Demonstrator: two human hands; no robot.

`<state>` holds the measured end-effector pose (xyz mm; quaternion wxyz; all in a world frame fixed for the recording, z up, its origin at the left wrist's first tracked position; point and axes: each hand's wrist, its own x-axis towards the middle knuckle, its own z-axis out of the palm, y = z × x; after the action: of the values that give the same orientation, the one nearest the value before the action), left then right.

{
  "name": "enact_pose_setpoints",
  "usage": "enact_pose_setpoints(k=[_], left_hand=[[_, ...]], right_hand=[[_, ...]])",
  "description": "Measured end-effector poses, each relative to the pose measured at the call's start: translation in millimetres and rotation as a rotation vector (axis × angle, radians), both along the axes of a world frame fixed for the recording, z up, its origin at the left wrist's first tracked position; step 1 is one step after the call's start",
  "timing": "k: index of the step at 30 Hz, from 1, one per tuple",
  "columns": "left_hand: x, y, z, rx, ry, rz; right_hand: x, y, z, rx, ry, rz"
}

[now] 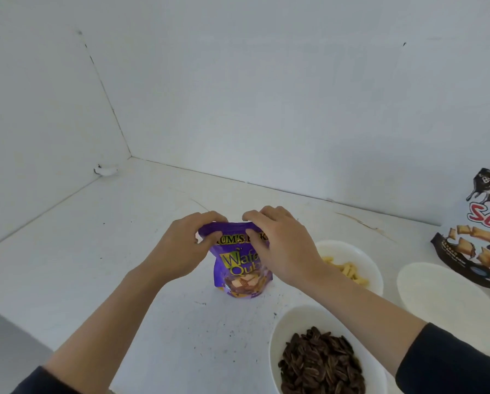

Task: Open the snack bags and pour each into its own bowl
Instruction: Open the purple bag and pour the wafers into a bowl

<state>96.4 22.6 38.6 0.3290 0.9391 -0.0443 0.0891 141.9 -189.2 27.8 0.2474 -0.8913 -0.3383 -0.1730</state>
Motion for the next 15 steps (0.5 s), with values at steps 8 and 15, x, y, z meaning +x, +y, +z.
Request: enact_pose_setpoints(k=[8, 15], left_hand=[[-10, 0, 5, 0.179, -0.341, -0.016], [-18, 11, -1, 0.055, -0.396, -0.083]], right_hand=[[9, 7, -5, 0.077, -0.186, 0.065], [8, 5, -12, 0.218, -0.112, 0.222]])
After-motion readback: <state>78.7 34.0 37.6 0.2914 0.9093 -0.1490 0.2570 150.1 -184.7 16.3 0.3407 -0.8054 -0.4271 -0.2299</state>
